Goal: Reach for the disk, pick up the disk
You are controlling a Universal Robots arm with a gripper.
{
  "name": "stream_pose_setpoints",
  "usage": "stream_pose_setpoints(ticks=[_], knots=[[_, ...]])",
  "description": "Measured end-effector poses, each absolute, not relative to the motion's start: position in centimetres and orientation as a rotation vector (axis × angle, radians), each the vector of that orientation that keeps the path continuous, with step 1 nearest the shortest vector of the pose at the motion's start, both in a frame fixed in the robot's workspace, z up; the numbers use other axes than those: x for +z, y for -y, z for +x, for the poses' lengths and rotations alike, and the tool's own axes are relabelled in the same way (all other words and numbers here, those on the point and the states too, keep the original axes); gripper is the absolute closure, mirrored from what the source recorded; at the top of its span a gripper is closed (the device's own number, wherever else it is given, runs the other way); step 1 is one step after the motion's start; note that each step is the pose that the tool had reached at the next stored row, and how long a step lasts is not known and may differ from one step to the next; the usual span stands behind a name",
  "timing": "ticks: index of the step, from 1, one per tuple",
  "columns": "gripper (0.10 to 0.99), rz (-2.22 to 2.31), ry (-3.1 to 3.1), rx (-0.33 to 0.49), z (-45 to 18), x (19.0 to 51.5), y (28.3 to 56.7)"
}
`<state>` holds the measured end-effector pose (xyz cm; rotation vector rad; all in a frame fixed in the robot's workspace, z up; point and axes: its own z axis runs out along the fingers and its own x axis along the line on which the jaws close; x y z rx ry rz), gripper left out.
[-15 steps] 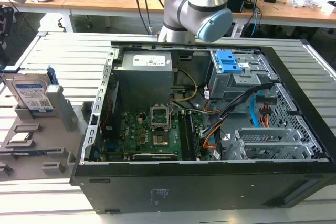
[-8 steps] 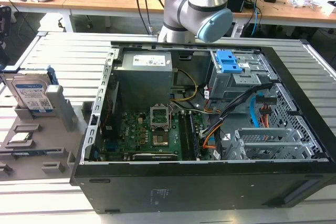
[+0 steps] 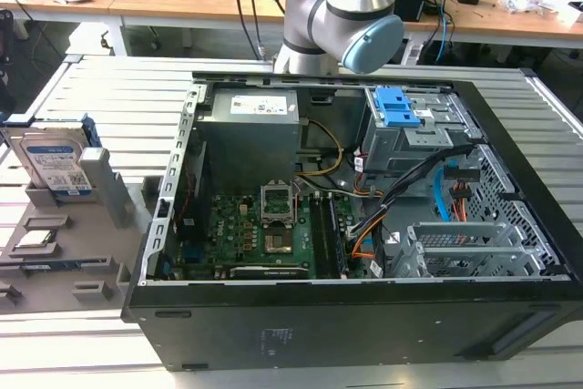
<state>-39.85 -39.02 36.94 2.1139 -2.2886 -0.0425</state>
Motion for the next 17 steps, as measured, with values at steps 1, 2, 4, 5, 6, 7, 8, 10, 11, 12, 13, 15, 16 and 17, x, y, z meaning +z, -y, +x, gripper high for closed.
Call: stream_pose_setpoints(ticks=[1, 2, 4, 5, 6, 7, 8, 10, 11, 12, 13, 15, 16, 17], knots=[[0.98, 2.125, 2.278, -0.042, -39.85, 36.95, 39.02], [0.98, 2.142, 2.262, -0.042, -39.85, 36.94, 39.02], [0.98, 2.172, 2.233, -0.041, -39.85, 36.94, 39.02], [0.98, 2.184, 2.221, -0.041, -39.85, 36.95, 39.02], [0.98, 2.2, 2.204, -0.041, -39.85, 36.95, 39.02], [0.98, 2.209, 2.195, -0.041, -39.85, 36.95, 39.02], [0.98, 2.226, 2.178, -0.04, -39.85, 36.94, 39.02], [0.98, 2.248, 2.154, -0.04, -39.85, 36.95, 39.02], [0.98, 2.263, 2.138, -0.04, -39.85, 36.94, 39.02], [0.98, 2.272, 2.128, -0.039, -39.85, 36.95, 39.02], [0.98, 2.286, 2.113, -0.039, -39.85, 36.95, 39.02], [0.98, 2.314, 2.082, -0.039, -39.85, 36.95, 39.02], [0.98, 2.332, 2.062, -0.038, -39.85, 36.95, 39.02], [0.98, 2.351, 2.04, -0.038, -39.85, 36.95, 39.02]])
